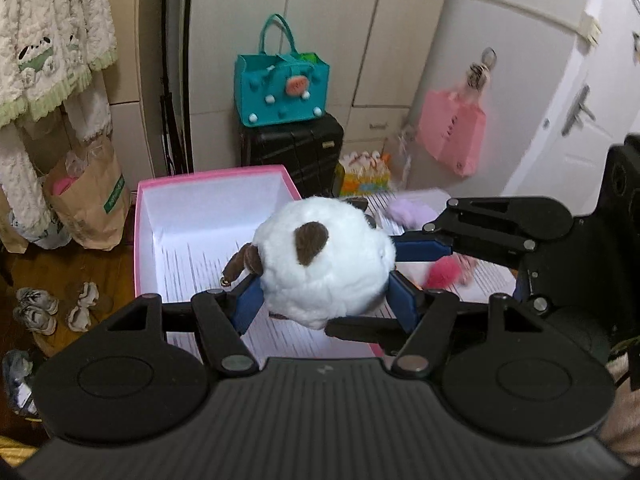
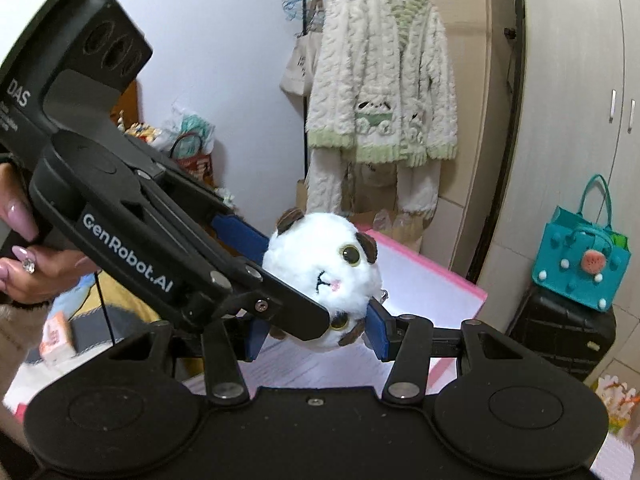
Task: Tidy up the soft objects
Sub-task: 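Lower the panda plush into the pink box and open the left tool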
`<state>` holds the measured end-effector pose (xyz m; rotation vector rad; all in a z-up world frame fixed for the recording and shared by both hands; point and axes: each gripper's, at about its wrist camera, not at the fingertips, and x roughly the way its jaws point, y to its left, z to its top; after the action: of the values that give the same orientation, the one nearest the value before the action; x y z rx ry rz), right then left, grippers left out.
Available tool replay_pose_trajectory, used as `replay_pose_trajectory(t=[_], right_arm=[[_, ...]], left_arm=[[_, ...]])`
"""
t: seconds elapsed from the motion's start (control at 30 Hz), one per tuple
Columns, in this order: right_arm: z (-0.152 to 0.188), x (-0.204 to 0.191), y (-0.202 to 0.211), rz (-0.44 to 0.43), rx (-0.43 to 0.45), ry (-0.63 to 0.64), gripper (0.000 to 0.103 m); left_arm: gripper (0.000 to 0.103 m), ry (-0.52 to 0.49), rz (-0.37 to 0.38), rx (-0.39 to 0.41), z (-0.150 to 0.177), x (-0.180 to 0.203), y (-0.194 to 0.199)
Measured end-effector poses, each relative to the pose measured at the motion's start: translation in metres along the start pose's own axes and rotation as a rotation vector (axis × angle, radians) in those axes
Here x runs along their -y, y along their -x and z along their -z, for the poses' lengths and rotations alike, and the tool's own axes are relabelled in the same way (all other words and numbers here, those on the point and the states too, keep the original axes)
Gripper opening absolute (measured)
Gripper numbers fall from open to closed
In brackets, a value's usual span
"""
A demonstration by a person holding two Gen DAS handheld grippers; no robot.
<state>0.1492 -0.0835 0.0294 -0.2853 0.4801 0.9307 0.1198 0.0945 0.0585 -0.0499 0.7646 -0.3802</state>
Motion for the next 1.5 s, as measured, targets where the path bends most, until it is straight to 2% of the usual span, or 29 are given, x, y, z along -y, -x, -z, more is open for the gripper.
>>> replay_pose_trajectory(t=[0.13, 0.33, 0.5, 0.57, 0.8, 0.97, 1.07, 1.27, 1.3, 1.37, 1.5], right_arm=[[-0.004, 0.035, -0.039, -0.029, -0.047, -0.027, 0.056], [0.003, 0.069, -0.099, -0.004, -0.140, -0.012, 0.055], [0.008, 0.091, -0.125, -0.057, -0.164, -0.005, 0.055], [0.009, 0.091, -0.132, -0.048, -0.183, 0.025, 0.055], [0.009, 0.091, -0.149, 0.040, -0.230, 0.107, 0.055], [0.022, 0.077, -0.154, 0.065, -0.265, 0.328, 0.054], [0.022, 0.077, -0.160, 0.078, -0.298, 0.338, 0.052], [0.021, 0.071, -0.166, 0.164, -0.346, 0.410, 0.051], [0.021, 0.070, -0.161, 0.170, -0.337, 0.416, 0.054], [0.019, 0.069, -0.152, 0.155, -0.315, 0.418, 0.056], [0.019, 0.069, -0.136, 0.146, -0.295, 0.405, 0.055]], left_arm=[[0.066, 0.046, 0.005, -0.025, -0.021, -0.025, -0.037], [0.066, 0.125, 0.004, -0.180, -0.047, -0.062, -0.113], [0.066, 0.178, 0.010, -0.271, -0.051, -0.089, -0.161], [0.066, 0.219, 0.021, -0.289, -0.048, -0.098, -0.173], [0.066, 0.260, 0.028, -0.266, -0.048, -0.113, -0.193], [0.066, 0.285, 0.048, -0.287, -0.043, -0.121, -0.206], [0.064, 0.294, 0.057, -0.304, -0.037, -0.124, -0.209], [0.064, 0.285, 0.037, -0.265, -0.034, -0.124, -0.203], [0.064, 0.288, 0.046, -0.255, -0.034, -0.124, -0.200], [0.064, 0.285, 0.044, -0.250, -0.032, -0.125, -0.196], [0.049, 0.304, 0.036, -0.245, -0.029, -0.127, -0.196]])
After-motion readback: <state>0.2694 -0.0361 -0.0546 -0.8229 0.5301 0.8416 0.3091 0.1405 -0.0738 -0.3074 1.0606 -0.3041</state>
